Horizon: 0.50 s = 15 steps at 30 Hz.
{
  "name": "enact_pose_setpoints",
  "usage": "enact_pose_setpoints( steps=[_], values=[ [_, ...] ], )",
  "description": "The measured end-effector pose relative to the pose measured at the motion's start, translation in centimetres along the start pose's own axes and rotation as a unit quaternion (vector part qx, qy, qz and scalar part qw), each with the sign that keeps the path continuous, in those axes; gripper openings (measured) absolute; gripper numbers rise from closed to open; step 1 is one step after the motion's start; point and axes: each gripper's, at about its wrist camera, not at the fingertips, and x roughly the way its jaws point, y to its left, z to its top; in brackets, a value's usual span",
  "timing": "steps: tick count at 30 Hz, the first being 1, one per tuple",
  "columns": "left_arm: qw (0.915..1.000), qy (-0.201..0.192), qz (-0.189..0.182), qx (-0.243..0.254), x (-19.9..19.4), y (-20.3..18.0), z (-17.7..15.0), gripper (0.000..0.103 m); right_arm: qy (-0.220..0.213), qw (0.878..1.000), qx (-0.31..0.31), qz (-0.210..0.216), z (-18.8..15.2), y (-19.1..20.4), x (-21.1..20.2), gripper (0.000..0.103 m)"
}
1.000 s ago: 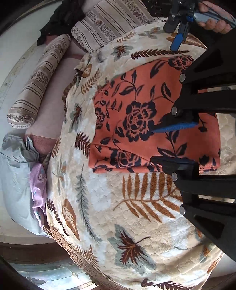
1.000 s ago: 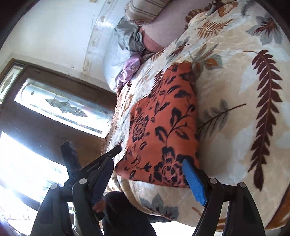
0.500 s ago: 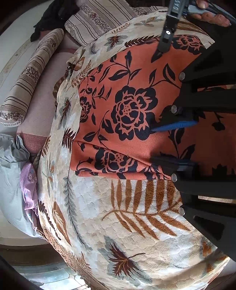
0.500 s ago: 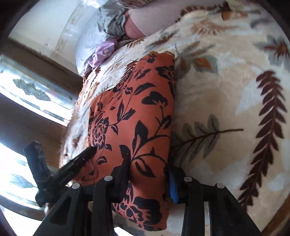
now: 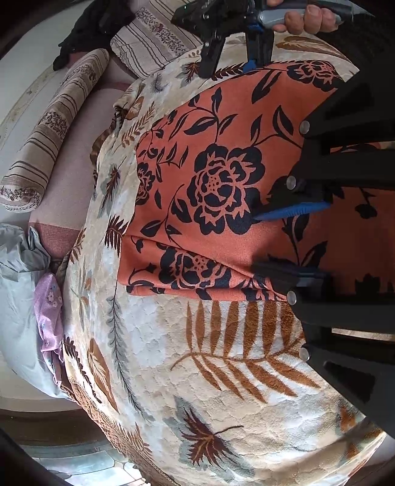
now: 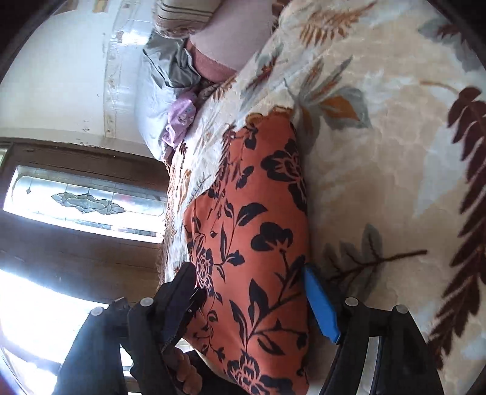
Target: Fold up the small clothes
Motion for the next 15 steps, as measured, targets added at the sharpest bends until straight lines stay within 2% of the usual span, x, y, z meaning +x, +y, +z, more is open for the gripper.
enact_pose_setpoints(
  steps=[1, 2, 5, 7, 8, 10, 11, 13, 15],
  values=[
    [1.0000, 0.000, 0.000, 0.000, 0.0, 0.0, 0.0, 0.030, 0.011, 1.000, 0.010, -0.007, 0.0, -0.3, 1.2, 0.066],
    [1.0000, 0.000, -0.001, -0.001, 0.0, 0.1, 0.0, 0.030, 0.024, 1.000, 0.001, -0.017, -0.1, -0.3, 2.1, 0.042],
    [1.0000, -0.001, -0.004, 0.001, 0.0, 0.1, 0.0, 0.030, -0.017, 0.991, -0.083, -0.099, -2.1, 2.4, 1.4, 0.032],
    [1.0000, 0.001, -0.003, 0.005, 0.1, 0.0, 0.0, 0.030, -0.039, 0.980, -0.128, -0.147, -3.6, 3.4, 1.1, 0.031],
    [1.0000, 0.000, 0.002, 0.009, 0.2, -0.1, 0.1, 0.030, -0.027, 0.982, -0.115, -0.150, -3.6, 2.1, 1.8, 0.035],
    [0.9999, -0.002, 0.007, 0.013, 0.2, -0.2, 0.1, 0.030, -0.027, 0.996, -0.035, -0.083, -2.7, -0.7, 1.3, 0.050],
    [0.9999, -0.003, 0.005, 0.011, 0.1, -0.1, 0.0, 0.030, -0.026, 0.997, -0.021, -0.065, -2.6, -1.2, 0.9, 0.057],
    [1.0000, -0.002, 0.001, 0.005, 0.1, 0.0, 0.1, 0.030, -0.024, 0.997, -0.036, -0.063, -2.5, -0.2, 0.3, 0.063],
    [1.0000, -0.001, 0.003, 0.005, 0.2, 0.0, 0.1, 0.030, -0.030, 0.998, -0.040, -0.034, -1.7, 0.6, -0.2, 0.067]
  ],
)
